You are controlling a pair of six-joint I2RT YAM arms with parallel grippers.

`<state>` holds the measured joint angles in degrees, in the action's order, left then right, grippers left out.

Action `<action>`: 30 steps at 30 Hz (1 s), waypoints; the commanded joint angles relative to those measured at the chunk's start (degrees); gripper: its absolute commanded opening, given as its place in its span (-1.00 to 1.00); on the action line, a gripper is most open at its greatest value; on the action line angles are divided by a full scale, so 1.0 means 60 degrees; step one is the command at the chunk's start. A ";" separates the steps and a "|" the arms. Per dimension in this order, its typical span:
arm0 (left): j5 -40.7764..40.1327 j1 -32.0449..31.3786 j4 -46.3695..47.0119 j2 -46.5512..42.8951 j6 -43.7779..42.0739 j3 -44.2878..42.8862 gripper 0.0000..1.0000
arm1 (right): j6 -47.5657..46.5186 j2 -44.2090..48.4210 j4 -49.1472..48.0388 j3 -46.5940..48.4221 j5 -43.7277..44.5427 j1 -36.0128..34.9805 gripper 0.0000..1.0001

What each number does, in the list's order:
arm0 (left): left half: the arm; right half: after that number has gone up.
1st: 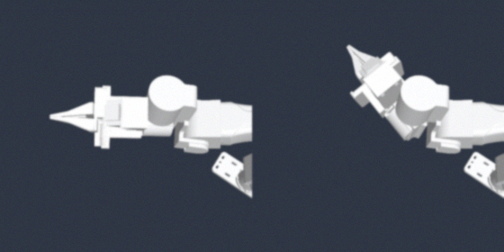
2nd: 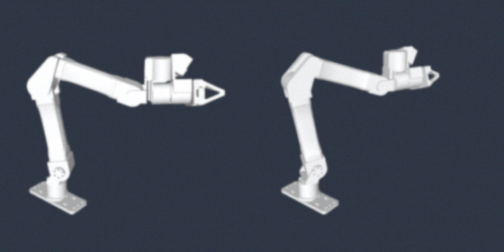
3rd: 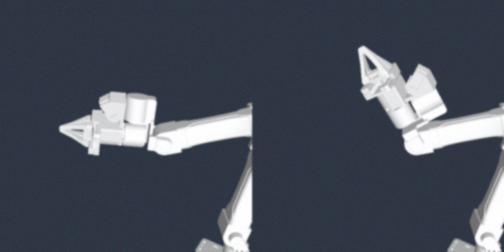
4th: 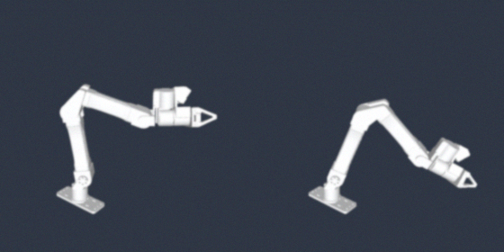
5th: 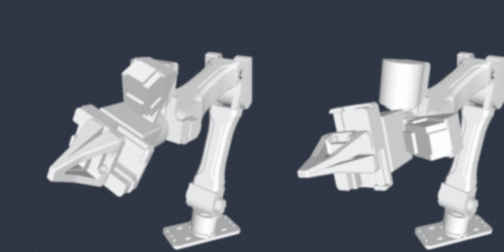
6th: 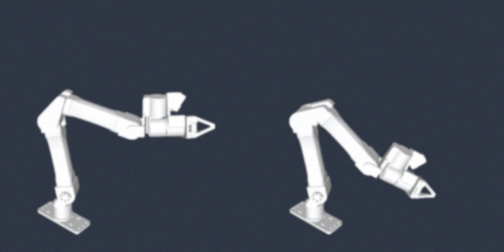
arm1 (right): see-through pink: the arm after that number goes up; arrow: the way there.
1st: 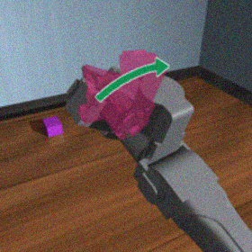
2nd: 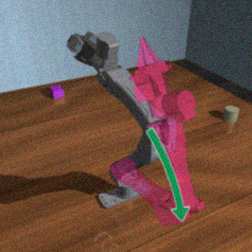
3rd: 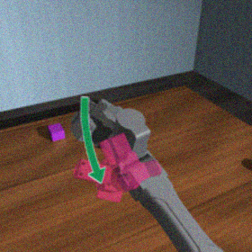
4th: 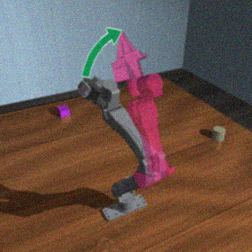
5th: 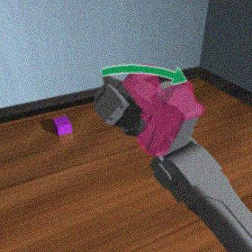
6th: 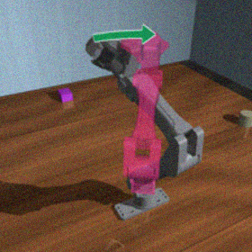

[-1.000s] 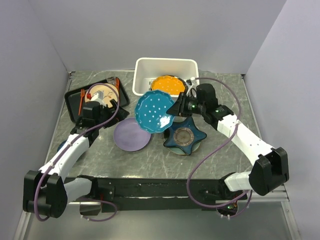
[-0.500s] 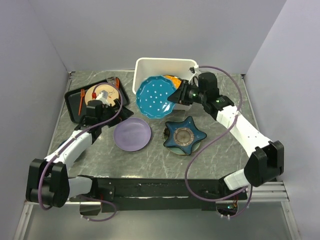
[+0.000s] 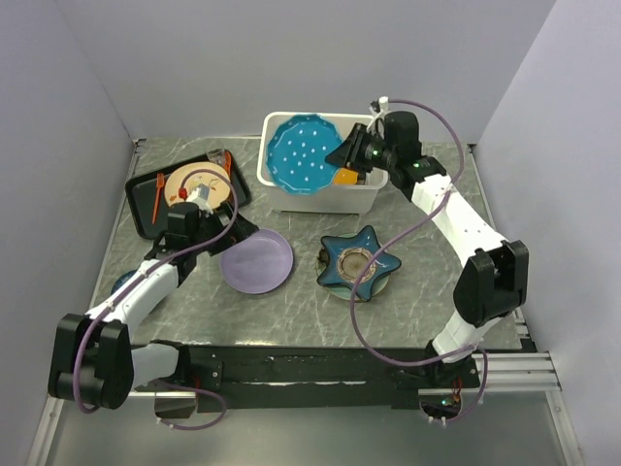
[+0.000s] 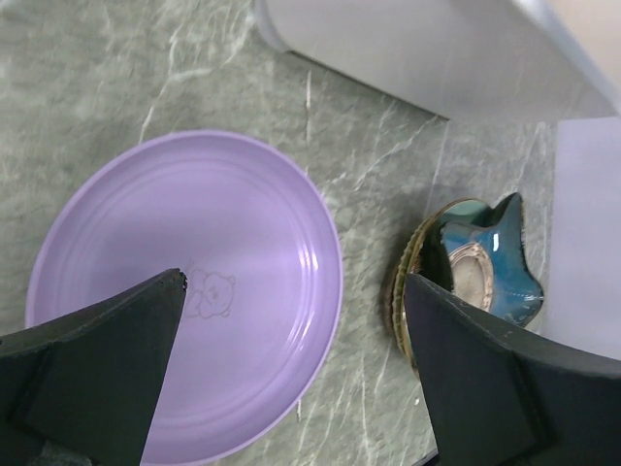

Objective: Place the plates into the plastic bin on the countertop
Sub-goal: Place the plate in the plastic bin.

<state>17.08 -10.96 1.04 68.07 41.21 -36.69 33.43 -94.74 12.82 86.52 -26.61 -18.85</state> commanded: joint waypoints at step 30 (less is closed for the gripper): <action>0.0346 0.0010 0.0691 0.0373 -0.0115 0.0255 0.99 | 0.1196 -0.3531 -0.1697 0.3846 -0.0296 0.0871 -1.00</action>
<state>18.17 -10.96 3.22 70.26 41.25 -33.63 38.13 -116.57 11.22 104.03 -26.00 -13.98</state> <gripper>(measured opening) 0.993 0.322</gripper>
